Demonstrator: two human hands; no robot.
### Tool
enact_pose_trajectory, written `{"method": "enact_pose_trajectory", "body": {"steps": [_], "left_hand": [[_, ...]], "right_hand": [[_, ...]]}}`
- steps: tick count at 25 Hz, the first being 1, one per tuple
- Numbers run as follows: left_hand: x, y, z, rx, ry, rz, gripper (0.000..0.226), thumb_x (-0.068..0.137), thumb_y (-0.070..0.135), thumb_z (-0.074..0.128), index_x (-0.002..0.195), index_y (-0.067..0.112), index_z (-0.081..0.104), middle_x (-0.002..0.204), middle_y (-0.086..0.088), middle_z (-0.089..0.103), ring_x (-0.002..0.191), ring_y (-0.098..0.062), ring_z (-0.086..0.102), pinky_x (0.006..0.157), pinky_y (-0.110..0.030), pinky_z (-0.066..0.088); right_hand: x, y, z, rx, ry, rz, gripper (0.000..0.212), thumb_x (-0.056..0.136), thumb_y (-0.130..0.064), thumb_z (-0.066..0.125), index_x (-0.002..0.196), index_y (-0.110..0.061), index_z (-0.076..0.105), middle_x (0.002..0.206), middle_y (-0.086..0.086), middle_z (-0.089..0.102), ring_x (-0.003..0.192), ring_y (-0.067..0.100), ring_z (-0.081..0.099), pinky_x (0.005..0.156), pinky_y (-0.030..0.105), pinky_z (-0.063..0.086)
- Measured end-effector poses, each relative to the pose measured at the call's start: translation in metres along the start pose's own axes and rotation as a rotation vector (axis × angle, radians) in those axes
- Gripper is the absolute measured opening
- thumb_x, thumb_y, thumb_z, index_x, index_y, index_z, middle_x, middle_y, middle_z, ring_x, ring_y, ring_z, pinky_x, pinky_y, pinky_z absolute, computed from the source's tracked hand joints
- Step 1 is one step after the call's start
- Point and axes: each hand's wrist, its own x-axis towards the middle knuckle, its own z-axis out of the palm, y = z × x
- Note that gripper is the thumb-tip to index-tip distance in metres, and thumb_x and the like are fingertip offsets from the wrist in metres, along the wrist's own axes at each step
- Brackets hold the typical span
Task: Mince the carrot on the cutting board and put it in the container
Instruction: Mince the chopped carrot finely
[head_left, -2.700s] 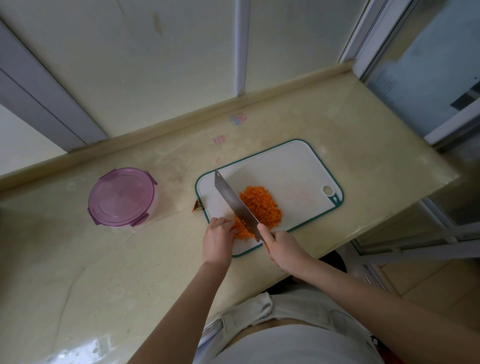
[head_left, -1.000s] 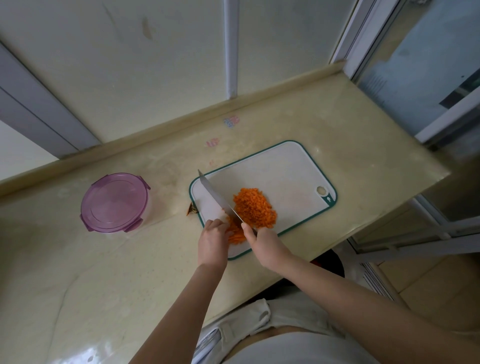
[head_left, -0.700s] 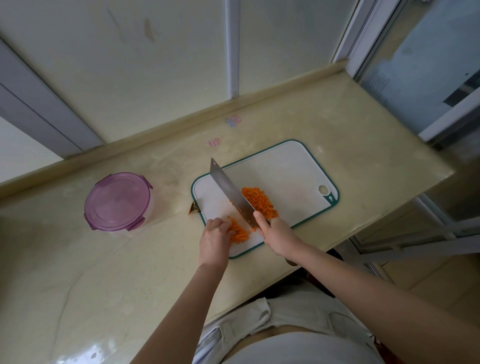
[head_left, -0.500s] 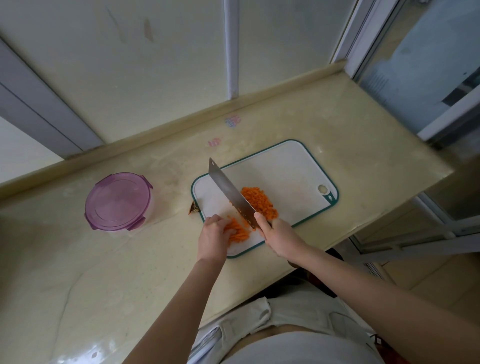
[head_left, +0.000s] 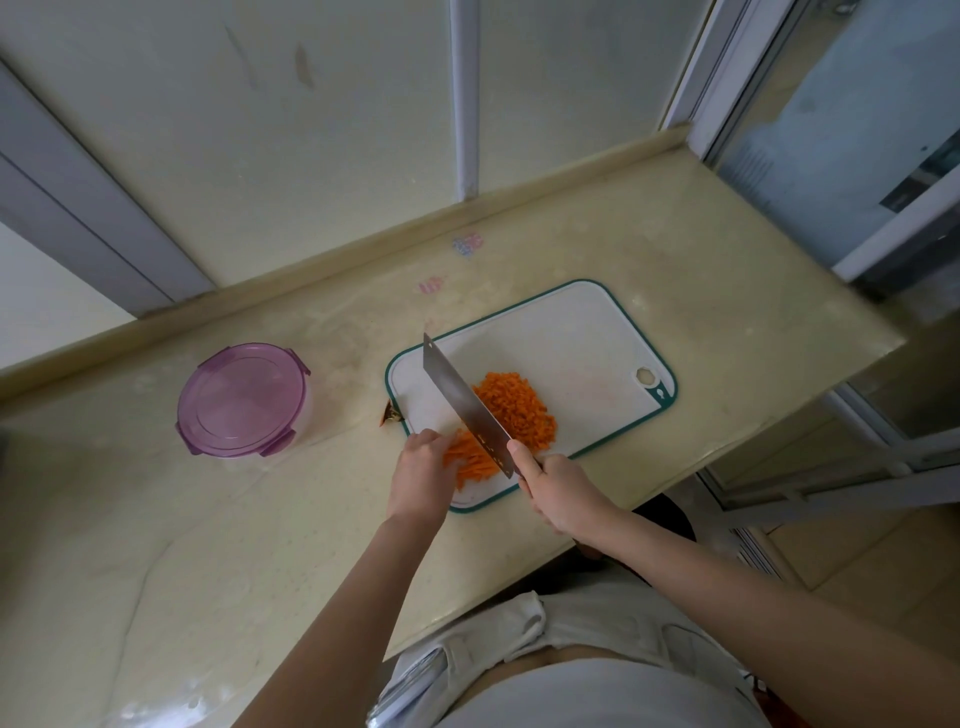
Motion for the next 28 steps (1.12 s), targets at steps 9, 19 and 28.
{"method": "enact_pose_trajectory", "body": {"steps": [9,19,28], "left_hand": [[-0.008,-0.002,0.016,0.169,0.055,0.116,0.023,0.069,-0.006,0.073,0.089,0.005,0.069,0.087,-0.009,0.063,0.076,-0.025,0.056,0.061,-0.032,0.052],[-0.008,-0.008,0.020,0.145,0.059,0.163,0.037,0.050,-0.012,0.080,0.079,0.010,0.069,0.078,0.000,0.066,0.063,-0.017,0.047,0.051,-0.027,0.048],[-0.009,-0.010,0.022,0.110,0.102,0.171,0.033,0.054,-0.013,0.078,0.077,0.008,0.068,0.080,-0.002,0.066,0.065,-0.019,0.049,0.052,-0.028,0.049]], "right_hand": [[-0.002,0.000,0.012,-0.133,0.010,0.025,0.058,0.098,-0.054,0.029,0.067,-0.008,0.045,0.056,0.002,0.043,0.052,0.015,0.043,0.053,0.028,0.034],[0.001,-0.003,0.011,-0.157,-0.053,0.024,0.049,0.097,-0.055,0.027,0.070,-0.018,0.044,0.066,-0.001,0.046,0.057,0.009,0.042,0.053,0.022,0.036],[0.017,0.003,0.015,-0.202,0.005,-0.026,0.058,0.099,-0.048,0.032,0.053,-0.014,0.031,0.050,0.001,0.037,0.043,0.014,0.035,0.044,0.023,0.025]]}}
